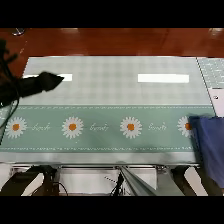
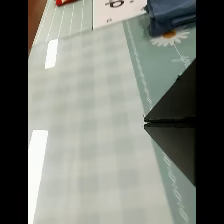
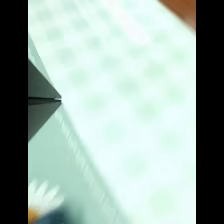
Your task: Fold the shirts.
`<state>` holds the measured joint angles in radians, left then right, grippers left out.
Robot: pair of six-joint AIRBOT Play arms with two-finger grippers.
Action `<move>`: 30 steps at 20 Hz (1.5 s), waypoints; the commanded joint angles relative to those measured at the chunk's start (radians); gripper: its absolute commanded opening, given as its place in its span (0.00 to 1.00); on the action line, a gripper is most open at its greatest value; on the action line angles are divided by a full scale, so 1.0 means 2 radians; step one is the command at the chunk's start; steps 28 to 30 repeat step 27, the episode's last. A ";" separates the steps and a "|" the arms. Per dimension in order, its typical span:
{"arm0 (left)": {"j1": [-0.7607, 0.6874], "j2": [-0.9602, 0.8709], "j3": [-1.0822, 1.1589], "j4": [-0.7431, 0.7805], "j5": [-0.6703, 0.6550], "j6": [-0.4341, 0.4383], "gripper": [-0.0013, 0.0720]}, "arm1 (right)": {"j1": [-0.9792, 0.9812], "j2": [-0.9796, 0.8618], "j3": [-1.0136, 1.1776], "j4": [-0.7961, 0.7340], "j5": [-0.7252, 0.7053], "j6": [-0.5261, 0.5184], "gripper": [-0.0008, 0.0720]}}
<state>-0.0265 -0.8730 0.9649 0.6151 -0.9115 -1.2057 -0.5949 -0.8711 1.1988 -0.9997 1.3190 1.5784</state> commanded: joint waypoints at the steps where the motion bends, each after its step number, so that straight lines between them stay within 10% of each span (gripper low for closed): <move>1: -0.084 -0.086 0.152 0.094 -0.018 -0.020 0.04 | 0.247 -0.057 0.007 -0.057 -0.108 -0.022 0.04; 6: -0.163 -0.169 0.152 0.365 -0.065 -0.177 0.05 | 0.414 -0.190 -0.002 -0.279 -0.089 0.097 0.04; 30: -0.144 -0.223 0.152 0.370 -0.141 -0.180 0.05 | 0.413 -0.233 -0.002 -0.322 -0.057 0.116 0.04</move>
